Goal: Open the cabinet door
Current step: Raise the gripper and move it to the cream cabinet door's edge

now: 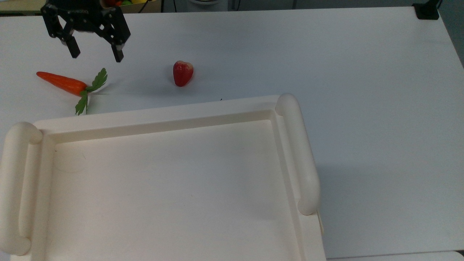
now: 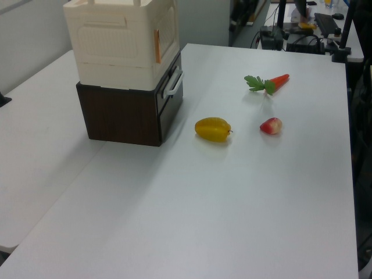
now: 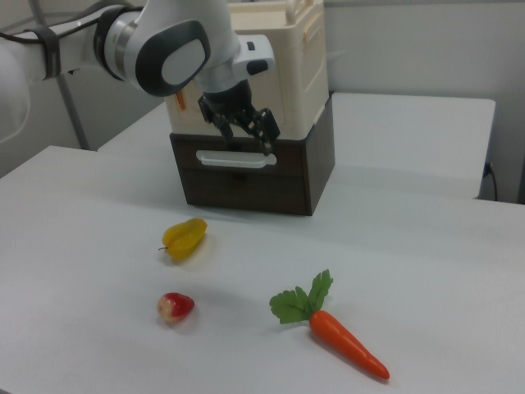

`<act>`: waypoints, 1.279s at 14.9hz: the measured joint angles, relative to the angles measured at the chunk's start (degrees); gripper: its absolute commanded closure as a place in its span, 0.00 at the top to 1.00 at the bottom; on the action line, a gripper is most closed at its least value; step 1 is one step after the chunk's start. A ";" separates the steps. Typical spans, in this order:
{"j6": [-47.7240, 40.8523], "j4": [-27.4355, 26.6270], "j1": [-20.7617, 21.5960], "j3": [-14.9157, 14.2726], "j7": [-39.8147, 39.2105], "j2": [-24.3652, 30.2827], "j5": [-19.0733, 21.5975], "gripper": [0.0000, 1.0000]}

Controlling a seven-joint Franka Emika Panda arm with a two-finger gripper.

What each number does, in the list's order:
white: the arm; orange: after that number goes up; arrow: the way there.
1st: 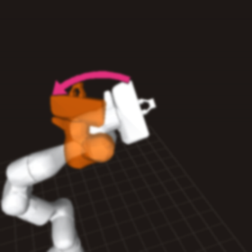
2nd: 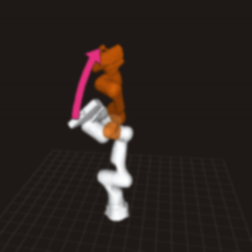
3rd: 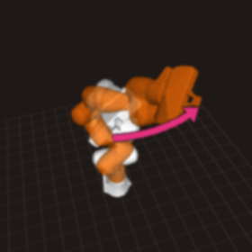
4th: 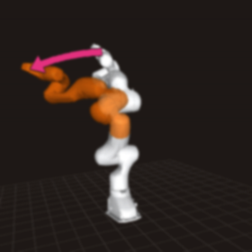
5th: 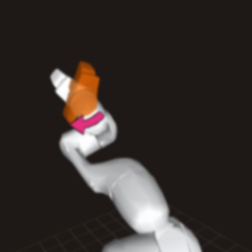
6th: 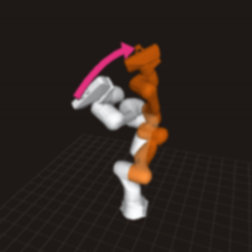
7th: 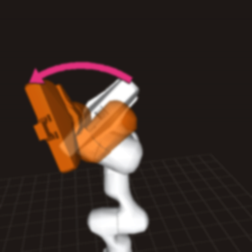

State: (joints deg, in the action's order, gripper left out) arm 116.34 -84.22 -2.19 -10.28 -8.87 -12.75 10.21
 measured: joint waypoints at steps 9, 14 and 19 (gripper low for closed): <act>20.85 0.03 3.29 10.98 1.92 -3.23 1.86 1.00; 28.68 0.77 6.97 11.07 2.50 -7.28 0.85 0.97; 28.71 2.32 9.57 11.11 2.87 -7.61 0.83 0.83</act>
State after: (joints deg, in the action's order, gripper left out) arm 145.05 -81.90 7.38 0.83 -5.99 -20.36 11.04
